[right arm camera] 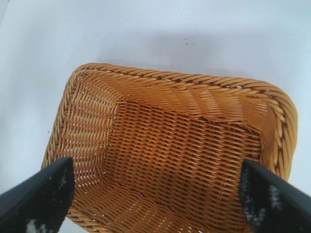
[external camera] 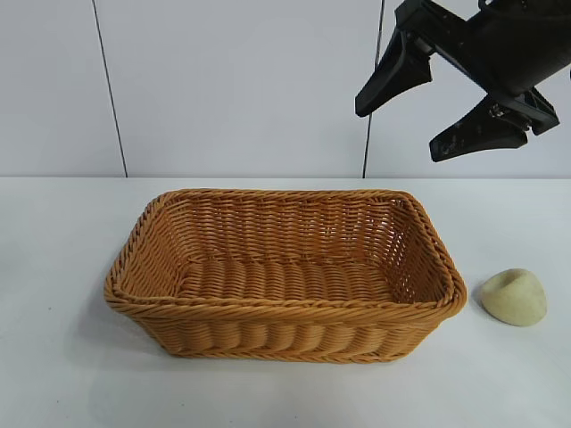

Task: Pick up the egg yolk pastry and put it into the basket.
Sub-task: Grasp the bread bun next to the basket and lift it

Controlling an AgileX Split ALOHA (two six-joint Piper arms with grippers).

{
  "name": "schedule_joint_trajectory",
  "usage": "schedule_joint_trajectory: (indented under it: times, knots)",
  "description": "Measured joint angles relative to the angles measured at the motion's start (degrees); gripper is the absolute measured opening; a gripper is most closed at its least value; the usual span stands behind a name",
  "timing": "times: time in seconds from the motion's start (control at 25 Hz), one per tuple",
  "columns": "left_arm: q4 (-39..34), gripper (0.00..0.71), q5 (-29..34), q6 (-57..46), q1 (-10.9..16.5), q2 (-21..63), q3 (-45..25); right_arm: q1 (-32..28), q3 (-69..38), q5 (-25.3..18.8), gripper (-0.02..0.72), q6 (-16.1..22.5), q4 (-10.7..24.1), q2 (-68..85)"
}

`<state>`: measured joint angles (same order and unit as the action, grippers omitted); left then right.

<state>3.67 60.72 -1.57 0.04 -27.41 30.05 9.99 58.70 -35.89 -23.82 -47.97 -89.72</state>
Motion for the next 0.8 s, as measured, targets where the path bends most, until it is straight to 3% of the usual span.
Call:
schedule_joint_trajectory:
  times: [0.32,0.48,0.6,0.8]
  knots:
    - [0.0,0.616,0.3,0.0,0.0,17.0,-1.4,0.0,0.0,-0.3,0.657,0.0,0.8,0.0]
    - [0.0,0.616,0.3,0.0,0.0,22.9,-1.6,0.0,0.0,-2.0,0.657,1.2,4.9,0.0]
    - [0.0,0.616,0.3,0.0,0.0,27.0,-1.6,0.0,0.3,-2.7,0.657,6.1,10.8,0.0]
    - [-0.1,0.616,0.3,0.0,0.0,27.6,-1.7,-0.1,4.2,-5.3,0.657,18.2,27.2,0.0]
